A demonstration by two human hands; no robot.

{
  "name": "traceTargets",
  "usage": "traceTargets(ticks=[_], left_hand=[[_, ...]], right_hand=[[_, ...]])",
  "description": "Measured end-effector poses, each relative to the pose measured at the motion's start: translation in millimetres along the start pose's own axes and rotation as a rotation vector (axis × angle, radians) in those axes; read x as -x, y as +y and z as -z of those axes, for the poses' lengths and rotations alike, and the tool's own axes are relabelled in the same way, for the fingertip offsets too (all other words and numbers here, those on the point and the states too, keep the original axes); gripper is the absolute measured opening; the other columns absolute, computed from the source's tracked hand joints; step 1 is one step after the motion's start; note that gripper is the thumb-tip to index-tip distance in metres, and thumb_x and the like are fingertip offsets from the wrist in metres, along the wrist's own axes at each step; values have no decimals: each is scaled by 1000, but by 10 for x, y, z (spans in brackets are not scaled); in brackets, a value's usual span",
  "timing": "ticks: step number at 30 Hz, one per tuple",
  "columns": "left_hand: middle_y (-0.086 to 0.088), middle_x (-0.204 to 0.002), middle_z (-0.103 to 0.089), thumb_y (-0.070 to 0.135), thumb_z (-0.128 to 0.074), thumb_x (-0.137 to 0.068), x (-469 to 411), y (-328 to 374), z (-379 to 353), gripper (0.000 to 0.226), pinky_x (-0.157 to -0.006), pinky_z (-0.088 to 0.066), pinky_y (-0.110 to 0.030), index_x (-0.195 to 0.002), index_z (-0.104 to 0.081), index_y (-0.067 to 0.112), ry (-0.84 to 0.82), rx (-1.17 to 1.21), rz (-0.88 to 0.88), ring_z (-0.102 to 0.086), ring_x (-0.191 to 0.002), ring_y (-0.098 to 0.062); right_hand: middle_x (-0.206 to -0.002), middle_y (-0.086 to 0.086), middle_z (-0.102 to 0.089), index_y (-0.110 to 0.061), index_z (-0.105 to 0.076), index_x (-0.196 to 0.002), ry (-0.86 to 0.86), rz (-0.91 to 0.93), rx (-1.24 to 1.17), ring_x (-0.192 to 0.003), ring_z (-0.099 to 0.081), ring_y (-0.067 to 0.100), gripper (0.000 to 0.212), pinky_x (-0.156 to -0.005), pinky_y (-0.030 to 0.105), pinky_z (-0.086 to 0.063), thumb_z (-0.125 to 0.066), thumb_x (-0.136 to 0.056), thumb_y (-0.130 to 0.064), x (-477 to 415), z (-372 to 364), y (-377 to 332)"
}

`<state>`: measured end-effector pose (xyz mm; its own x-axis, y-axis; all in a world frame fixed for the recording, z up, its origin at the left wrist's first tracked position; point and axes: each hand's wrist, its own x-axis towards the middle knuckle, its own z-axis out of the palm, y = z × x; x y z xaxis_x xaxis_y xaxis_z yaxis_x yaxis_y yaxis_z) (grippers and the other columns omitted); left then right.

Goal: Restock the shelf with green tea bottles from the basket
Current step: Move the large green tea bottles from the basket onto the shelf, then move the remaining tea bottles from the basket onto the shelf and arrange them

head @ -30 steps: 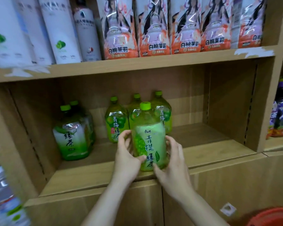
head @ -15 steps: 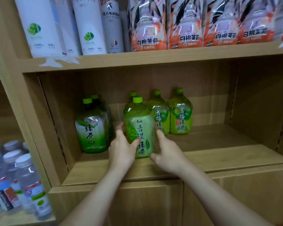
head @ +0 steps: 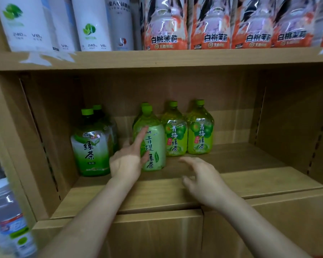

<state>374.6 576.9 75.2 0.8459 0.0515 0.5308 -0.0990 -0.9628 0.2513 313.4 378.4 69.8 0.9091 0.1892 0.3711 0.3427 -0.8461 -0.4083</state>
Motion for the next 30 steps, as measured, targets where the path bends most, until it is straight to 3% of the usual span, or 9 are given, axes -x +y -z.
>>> traceTargets(ticks=[3,6,9,11,15,22,24,27,30], left_hand=[[-10,-116,-45,42,-56,-90,7,60,52,75,-67,-48,-35,-144,-5,49,16,3,0,-55,-100,-29],[-13,-116,-41,30,-62,-86,93,208,121,65,-73,-48,-39,-142,-30,37,141,9,-25,-44,-111,-31],[-7,-103,-49,24,-56,-87,313,526,91,38,-72,-48,-37,-125,-57,28,199,232,-190,-54,-95,-30],[0,-93,-53,16,-48,-85,553,806,62,33,-69,-46,-31,-111,-67,24,162,435,-357,-57,-84,-23],[4,-91,-58,-5,-48,-79,1161,1425,39,39,-72,-40,-21,-98,-72,19,16,662,-635,-55,-82,-11],[5,-85,-66,12,-47,-79,1873,2327,-367,30,-73,-36,-12,-90,-73,20,-360,771,-858,-62,-81,-11],[3,-88,-71,11,-50,-81,2084,2541,-586,26,-75,-38,-14,-90,-73,20,-444,776,-895,-64,-85,-14],[4,-103,-72,10,-55,-85,2348,2794,-869,24,-86,-44,-24,-97,-72,22,-580,708,-934,-64,-100,-16],[8,-112,-69,13,-53,-88,2514,2945,-1070,26,-90,-46,-28,-103,-70,26,-651,639,-944,-61,-107,-14]], right_hand=[[-130,-3,-54,-31,-46,-134,-27,-34,71,-118,-52,17,49,-98,29,-41,-55,-86,-20,253,100,79],[-123,-7,-60,-35,-49,-128,-28,-93,137,-114,-56,16,42,-95,33,-45,-54,-87,-23,570,279,188],[-113,-12,-65,-37,-53,-123,-47,-137,145,-105,-60,10,35,-90,29,-49,-55,-89,-26,944,534,327],[-106,-14,-66,-36,-57,-119,-79,-169,164,-98,-61,7,32,-86,27,-50,-56,-89,-27,1229,725,410],[-99,-9,-71,-30,-62,-114,-128,-279,186,-91,-65,8,28,-83,24,-50,-60,-87,-24,1821,1136,597],[-94,-8,-70,-29,-65,-108,-108,-538,306,-87,-64,8,22,-79,22,-49,-62,-86,-27,2917,1714,1110],[-88,-6,-71,-26,-69,-102,-57,-628,331,-74,-63,3,19,-73,18,-51,-62,-85,-19,3233,1776,1219],[-80,-3,-72,-18,-71,-99,5,-808,332,-61,-56,-8,20,-58,1,-38,-63,-84,-9,3659,1821,1272],[-78,-2,-73,-19,-71,-99,26,-932,314,-65,-65,7,18,-61,6,-45,-64,-84,-10,3875,1921,1341]])
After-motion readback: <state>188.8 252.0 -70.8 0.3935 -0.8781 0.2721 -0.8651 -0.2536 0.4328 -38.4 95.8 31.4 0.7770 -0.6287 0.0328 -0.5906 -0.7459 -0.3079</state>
